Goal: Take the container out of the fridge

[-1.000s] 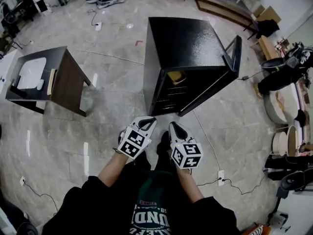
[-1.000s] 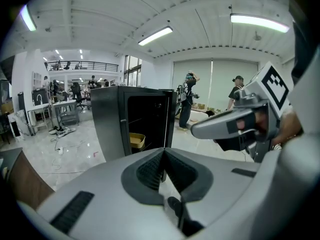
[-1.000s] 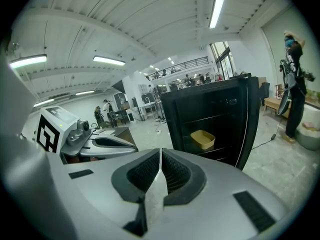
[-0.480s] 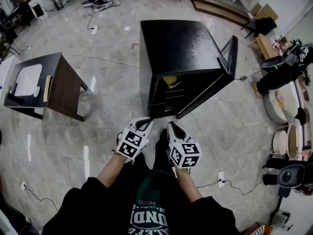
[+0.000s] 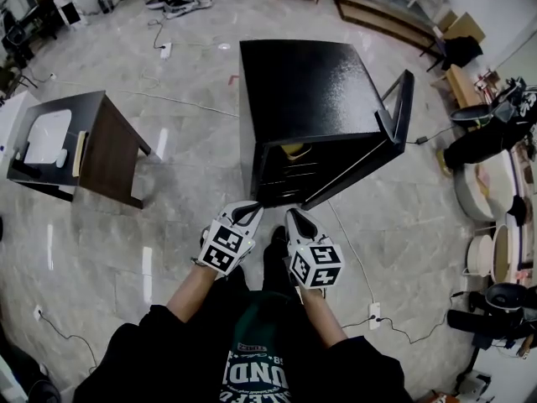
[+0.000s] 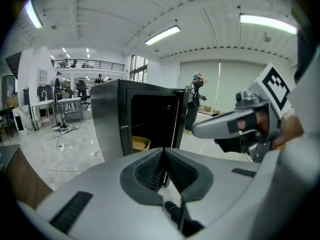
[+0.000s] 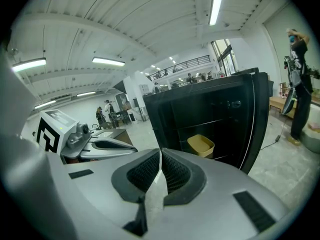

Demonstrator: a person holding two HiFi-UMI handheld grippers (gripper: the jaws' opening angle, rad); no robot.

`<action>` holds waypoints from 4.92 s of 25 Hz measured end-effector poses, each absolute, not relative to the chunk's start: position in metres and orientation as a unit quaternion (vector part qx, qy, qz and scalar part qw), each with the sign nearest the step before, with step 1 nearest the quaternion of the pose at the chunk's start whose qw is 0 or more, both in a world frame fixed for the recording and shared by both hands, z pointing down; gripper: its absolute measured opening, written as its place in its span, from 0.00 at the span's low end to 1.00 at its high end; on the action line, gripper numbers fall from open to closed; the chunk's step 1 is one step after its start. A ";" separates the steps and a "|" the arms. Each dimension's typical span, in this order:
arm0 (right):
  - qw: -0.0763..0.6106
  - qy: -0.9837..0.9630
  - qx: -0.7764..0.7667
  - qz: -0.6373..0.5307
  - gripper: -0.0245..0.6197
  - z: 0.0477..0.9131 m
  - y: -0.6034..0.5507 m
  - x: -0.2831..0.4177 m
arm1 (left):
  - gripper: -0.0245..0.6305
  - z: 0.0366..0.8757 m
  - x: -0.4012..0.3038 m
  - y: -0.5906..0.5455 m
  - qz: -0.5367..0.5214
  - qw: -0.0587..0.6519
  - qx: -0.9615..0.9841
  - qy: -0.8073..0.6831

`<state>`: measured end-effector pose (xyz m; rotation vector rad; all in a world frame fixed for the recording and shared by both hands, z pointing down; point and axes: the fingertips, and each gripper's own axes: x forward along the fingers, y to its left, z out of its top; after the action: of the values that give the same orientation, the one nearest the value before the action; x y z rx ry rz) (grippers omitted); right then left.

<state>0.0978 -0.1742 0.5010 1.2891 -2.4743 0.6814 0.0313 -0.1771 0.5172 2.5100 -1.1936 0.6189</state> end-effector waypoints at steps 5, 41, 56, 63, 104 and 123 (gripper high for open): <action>0.151 -0.857 0.437 0.229 0.10 0.507 -0.187 0.099 | 0.06 0.525 0.033 -0.186 0.223 0.159 0.867 -0.416; 0.414 -0.859 0.300 0.014 0.33 0.630 -0.285 0.091 | 0.06 0.556 -0.003 -0.180 0.237 0.213 0.834 -0.451; 0.476 -0.842 0.250 -0.039 0.35 0.680 -0.324 0.084 | 0.06 0.585 -0.017 -0.152 0.240 0.252 0.810 -0.471; 0.509 -0.826 0.234 -0.070 0.35 0.694 -0.355 0.087 | 0.06 0.592 -0.029 -0.148 0.242 0.266 0.795 -0.488; 0.627 -0.748 0.178 -0.124 0.21 0.772 -0.415 0.093 | 0.06 0.632 -0.083 -0.117 0.259 0.326 0.729 -0.543; 0.612 -0.767 0.173 -0.089 0.11 0.759 -0.381 0.100 | 0.06 0.625 -0.075 -0.115 0.258 0.327 0.740 -0.528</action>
<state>0.1001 -0.3810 0.7586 0.3991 -1.7682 -0.2062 -0.0747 -0.1152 0.6254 1.9384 -1.3833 0.6749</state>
